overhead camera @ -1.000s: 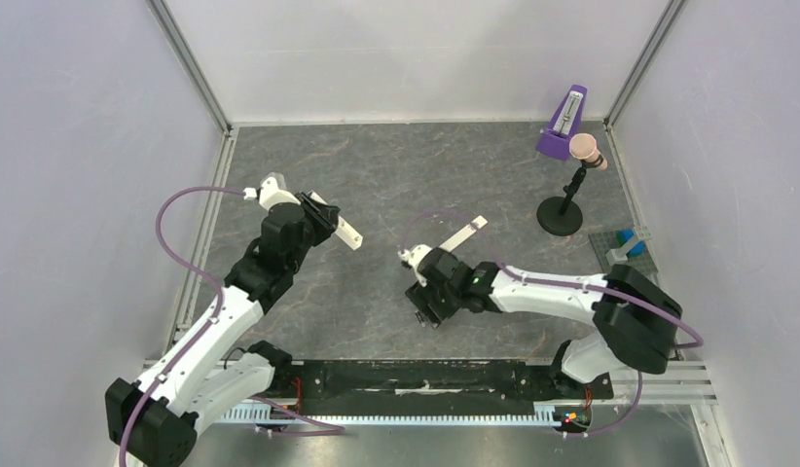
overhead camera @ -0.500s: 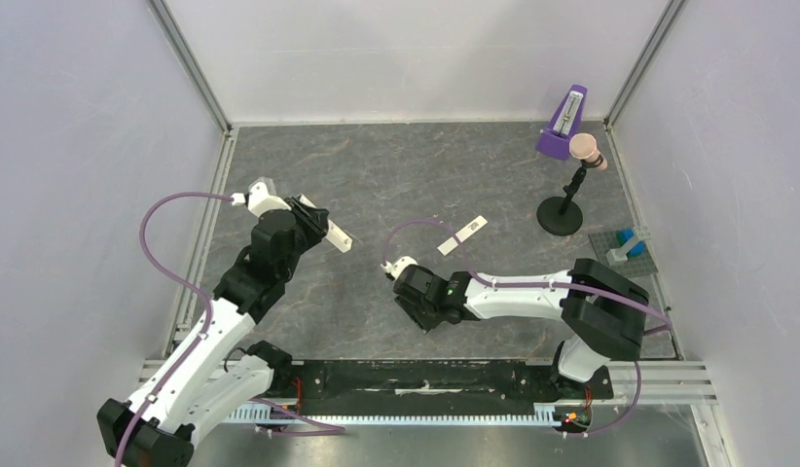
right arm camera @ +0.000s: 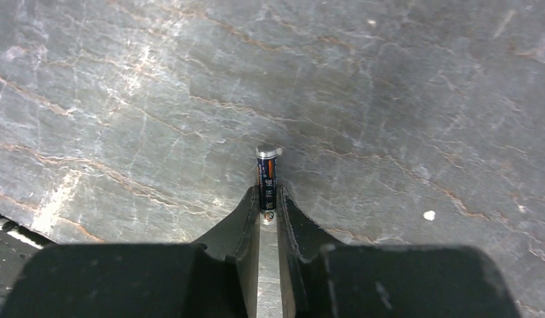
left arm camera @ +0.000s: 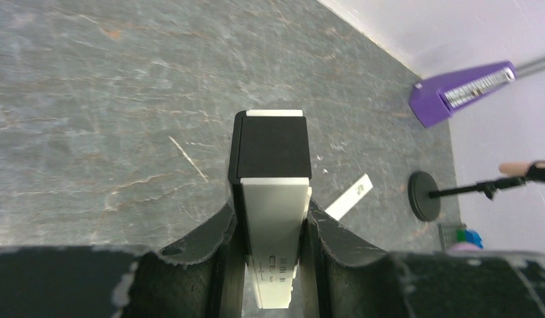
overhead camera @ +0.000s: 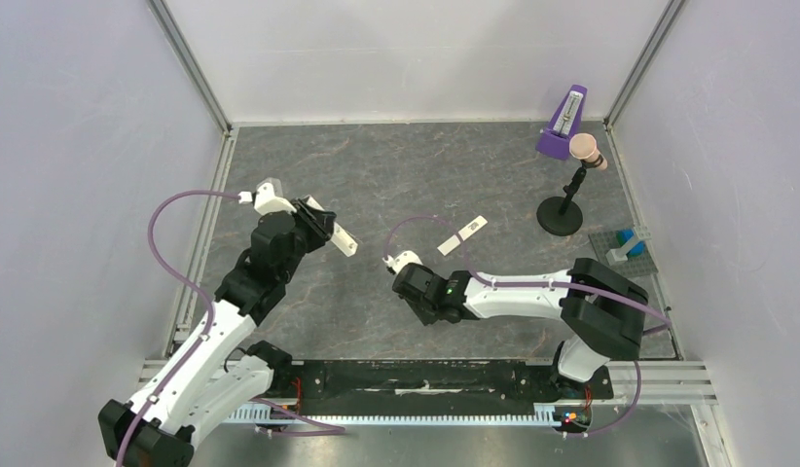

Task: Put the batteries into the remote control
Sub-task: Pick up the battery from the center of the board, then load the battery into the remote control.

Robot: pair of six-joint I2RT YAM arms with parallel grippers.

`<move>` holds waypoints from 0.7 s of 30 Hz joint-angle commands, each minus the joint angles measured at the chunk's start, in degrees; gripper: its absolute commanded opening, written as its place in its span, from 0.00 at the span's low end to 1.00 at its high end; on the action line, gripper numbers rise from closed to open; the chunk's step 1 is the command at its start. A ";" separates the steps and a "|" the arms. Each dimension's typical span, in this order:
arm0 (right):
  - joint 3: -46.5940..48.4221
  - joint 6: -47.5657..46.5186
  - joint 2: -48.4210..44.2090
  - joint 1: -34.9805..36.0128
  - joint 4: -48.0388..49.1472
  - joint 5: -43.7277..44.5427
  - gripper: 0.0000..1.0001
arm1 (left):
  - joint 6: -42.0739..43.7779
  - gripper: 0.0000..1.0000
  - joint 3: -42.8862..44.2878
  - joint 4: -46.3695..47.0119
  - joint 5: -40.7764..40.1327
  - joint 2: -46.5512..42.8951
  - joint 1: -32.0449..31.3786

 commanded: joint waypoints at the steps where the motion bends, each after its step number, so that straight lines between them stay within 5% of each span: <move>1: 0.24 -0.07 -5.99 -1.13 0.92 4.91 0.13 | 4.32 0.02 -1.58 9.92 12.97 0.54 0.75; 10: 3.61 -1.43 -23.06 -3.53 2.75 4.33 0.13 | -5.71 0.02 -4.78 33.66 47.07 14.17 1.72; 21: -6.86 -9.19 -37.72 -3.54 21.12 -1.81 0.15 | -9.83 0.02 -5.53 45.44 55.66 19.15 1.06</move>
